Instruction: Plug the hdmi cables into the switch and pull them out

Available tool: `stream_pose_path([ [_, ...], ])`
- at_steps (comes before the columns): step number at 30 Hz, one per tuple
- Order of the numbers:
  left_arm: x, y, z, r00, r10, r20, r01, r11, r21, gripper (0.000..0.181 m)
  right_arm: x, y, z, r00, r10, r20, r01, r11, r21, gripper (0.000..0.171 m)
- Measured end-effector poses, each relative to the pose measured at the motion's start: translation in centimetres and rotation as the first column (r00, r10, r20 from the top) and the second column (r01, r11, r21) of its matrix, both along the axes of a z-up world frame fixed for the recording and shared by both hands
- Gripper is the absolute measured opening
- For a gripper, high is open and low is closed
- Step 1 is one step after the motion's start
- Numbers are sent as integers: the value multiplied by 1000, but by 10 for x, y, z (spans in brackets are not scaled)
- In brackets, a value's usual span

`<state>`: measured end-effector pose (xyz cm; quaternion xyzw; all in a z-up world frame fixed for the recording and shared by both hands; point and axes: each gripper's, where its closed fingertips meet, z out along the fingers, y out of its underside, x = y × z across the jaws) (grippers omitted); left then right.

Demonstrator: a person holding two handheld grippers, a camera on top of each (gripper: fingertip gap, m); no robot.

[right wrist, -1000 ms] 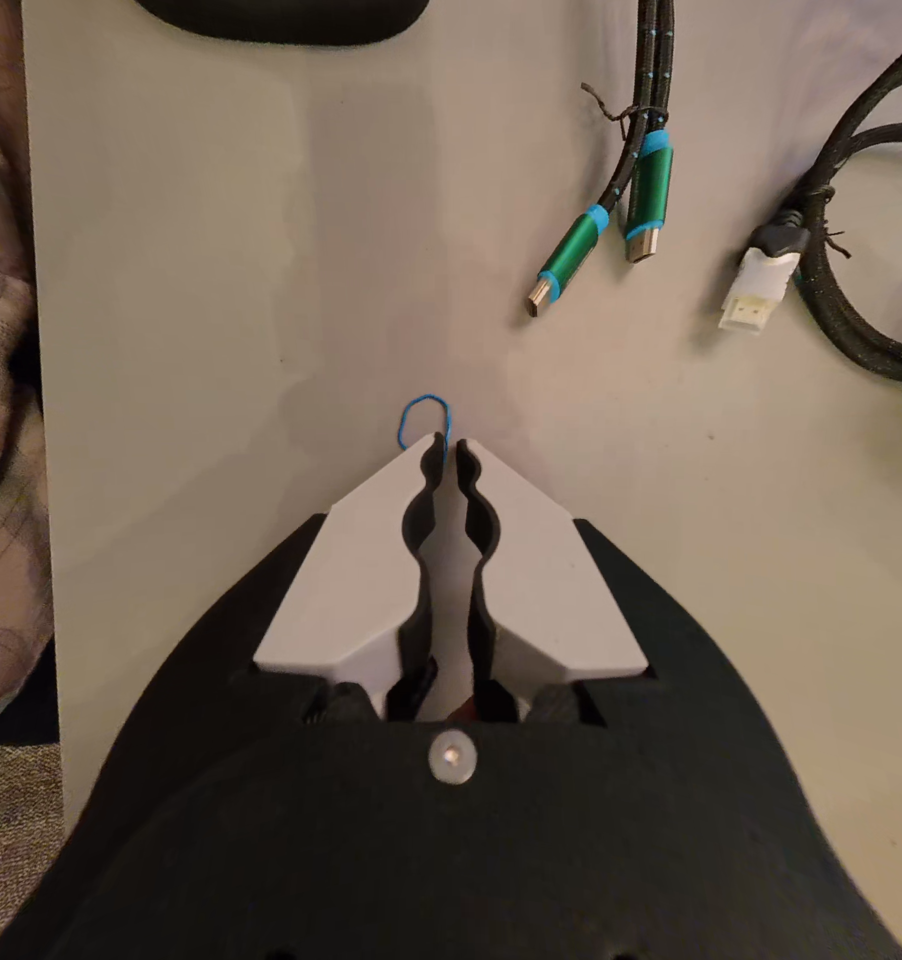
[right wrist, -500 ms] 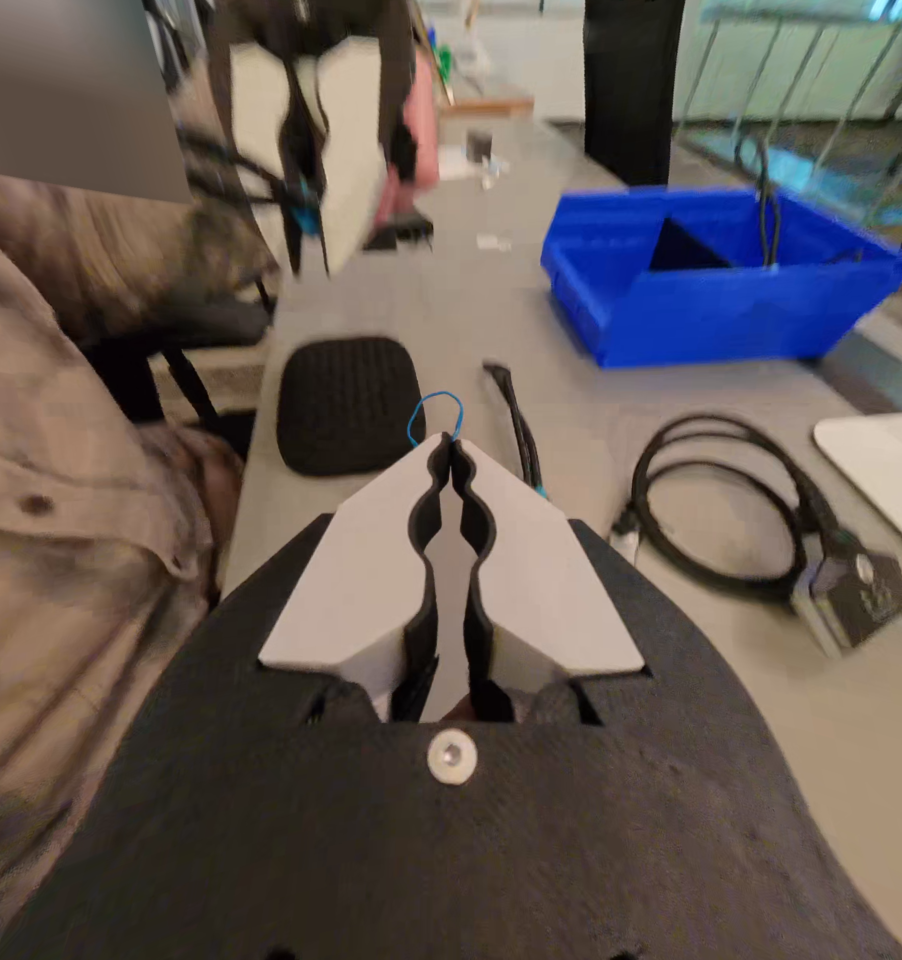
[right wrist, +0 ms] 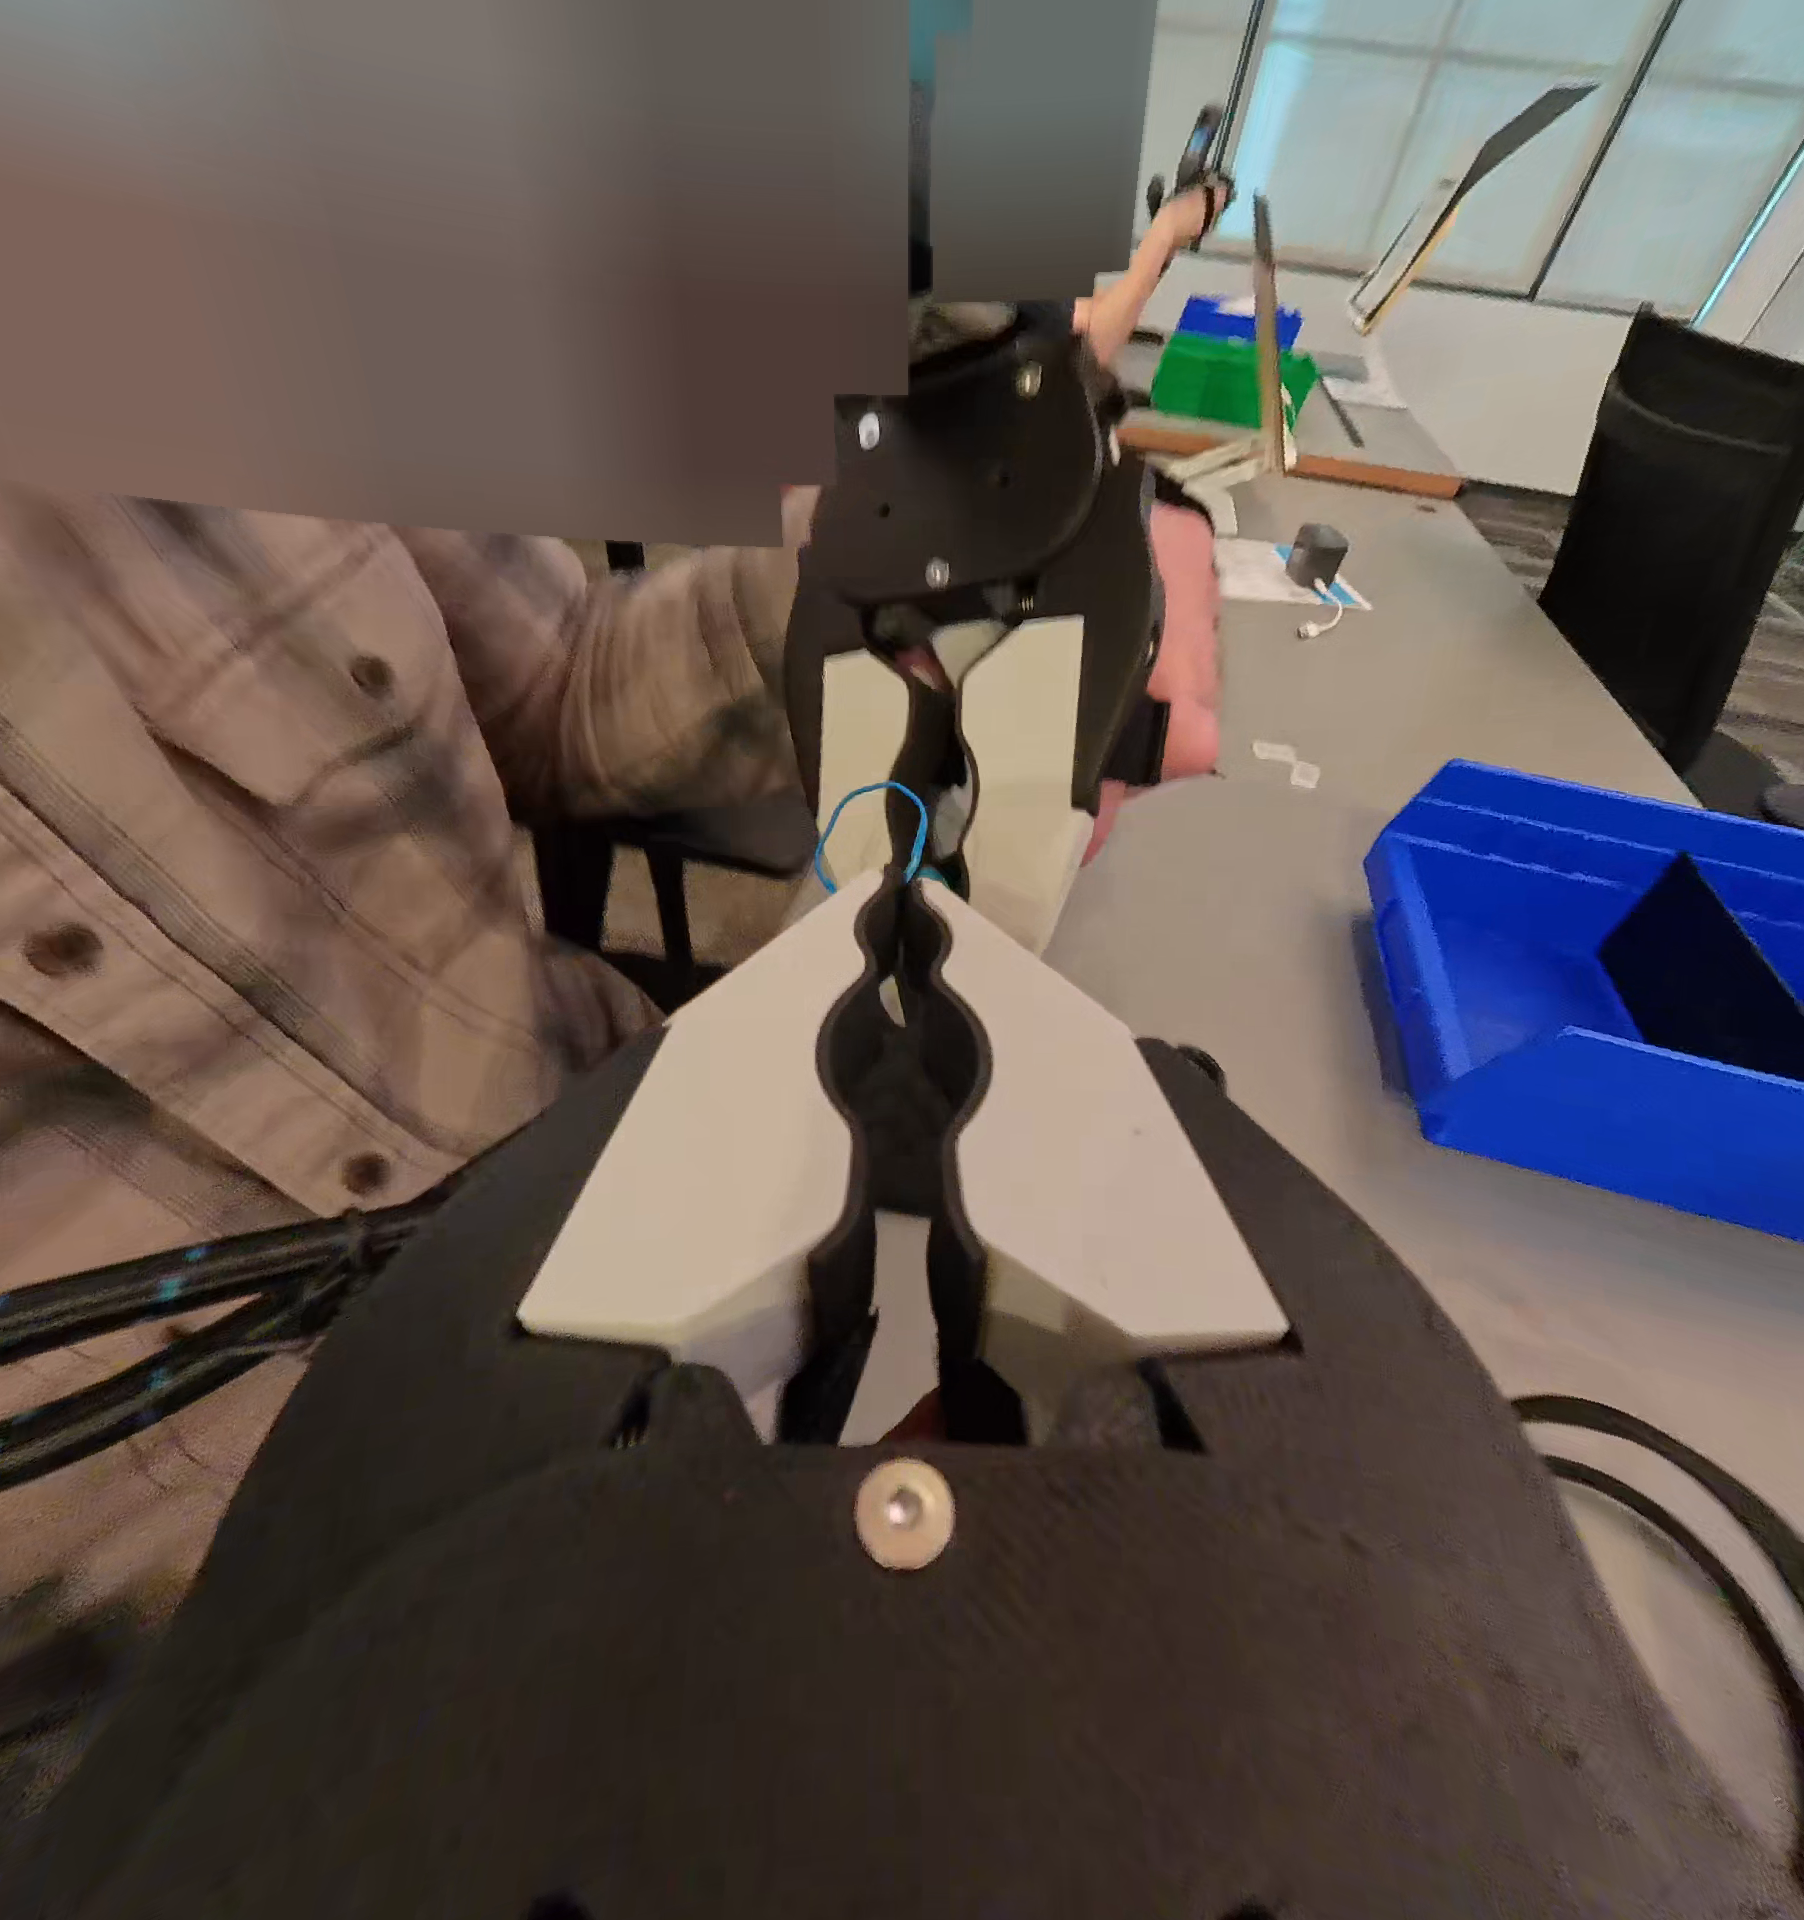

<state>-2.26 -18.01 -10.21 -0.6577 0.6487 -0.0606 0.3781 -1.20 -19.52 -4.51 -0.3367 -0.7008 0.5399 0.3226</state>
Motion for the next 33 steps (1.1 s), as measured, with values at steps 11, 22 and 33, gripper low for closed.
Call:
stream_pose_path([
  [11, 0, 9, 20, 998, 37, -42, -29, 985, 172, 15, -1, 12, -5, 997, -58, -52, 69, 965, 254, 0],
  [22, 0, 15, 35, 999, 40, 25, -45, 972, 231, 15, 6, 20, 9, 977, -87, -195, 144, 942, 304, 0],
  [33, -3, 26, 52, 989, 62, 134, -97, 955, 279, 15, 5, 30, 30, 937, -145, -317, 256, 903, 345, 0],
])
